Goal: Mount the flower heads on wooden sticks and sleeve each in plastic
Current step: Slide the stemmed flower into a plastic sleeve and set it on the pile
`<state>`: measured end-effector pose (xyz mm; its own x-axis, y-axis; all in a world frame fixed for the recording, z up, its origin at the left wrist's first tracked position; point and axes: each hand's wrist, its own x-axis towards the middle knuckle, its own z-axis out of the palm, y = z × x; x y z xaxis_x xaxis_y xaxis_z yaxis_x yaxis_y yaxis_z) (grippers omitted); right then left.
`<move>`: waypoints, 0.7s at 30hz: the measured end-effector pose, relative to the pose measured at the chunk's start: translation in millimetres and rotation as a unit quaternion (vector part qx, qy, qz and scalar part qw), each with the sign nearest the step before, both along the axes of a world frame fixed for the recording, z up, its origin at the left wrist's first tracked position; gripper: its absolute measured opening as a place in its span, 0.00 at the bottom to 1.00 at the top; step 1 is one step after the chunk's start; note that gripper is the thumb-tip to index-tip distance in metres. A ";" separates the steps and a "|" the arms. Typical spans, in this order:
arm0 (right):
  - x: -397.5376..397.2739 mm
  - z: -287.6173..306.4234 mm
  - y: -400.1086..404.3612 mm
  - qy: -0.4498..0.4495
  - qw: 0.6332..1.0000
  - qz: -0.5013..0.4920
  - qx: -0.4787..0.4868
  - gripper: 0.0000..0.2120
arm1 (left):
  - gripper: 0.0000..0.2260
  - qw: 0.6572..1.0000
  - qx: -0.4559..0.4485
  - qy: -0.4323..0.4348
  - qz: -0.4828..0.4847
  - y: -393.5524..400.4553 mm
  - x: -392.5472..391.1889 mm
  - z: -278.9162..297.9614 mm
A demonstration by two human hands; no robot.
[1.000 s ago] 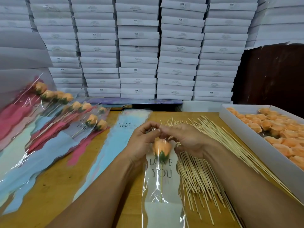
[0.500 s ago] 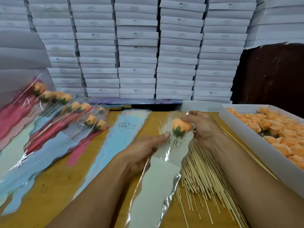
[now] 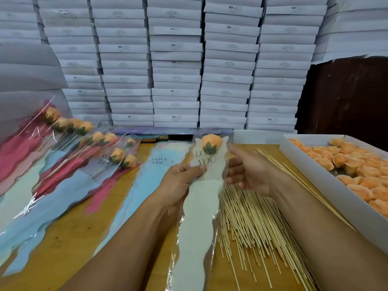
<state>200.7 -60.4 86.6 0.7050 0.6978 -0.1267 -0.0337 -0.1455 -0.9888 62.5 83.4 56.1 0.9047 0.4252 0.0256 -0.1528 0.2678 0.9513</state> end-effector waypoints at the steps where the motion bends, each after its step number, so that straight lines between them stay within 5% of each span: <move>1: -3.9 1.5 -1.9 -0.016 0.997 0.066 -0.045 0.26 | 0.06 1.000 -0.002 -0.004 0.024 1.3 0.5 0.1; 4: -18.8 4.7 -2.4 -0.049 0.962 0.235 -0.126 0.24 | 0.08 0.996 -0.010 -0.005 0.089 3.8 1.1 3.7; 7: -34.5 1.8 4.8 -0.034 0.944 0.296 -0.143 0.13 | 0.16 0.990 -0.023 -0.011 0.138 6.2 3.0 3.0; 10: -45.8 -3.8 14.4 -0.014 0.950 0.279 -0.139 0.09 | 0.07 0.983 -0.011 -0.011 0.184 13.3 6.4 -0.1; 15: -52.7 -6.3 21.1 0.029 0.967 0.233 -0.102 0.07 | 0.19 0.979 0.013 0.009 0.203 16.4 8.9 0.2; 21: -55.5 -6.8 22.6 0.051 0.973 0.213 -0.080 0.01 | 0.14 0.966 0.094 0.055 0.236 12.4 10.5 0.3</move>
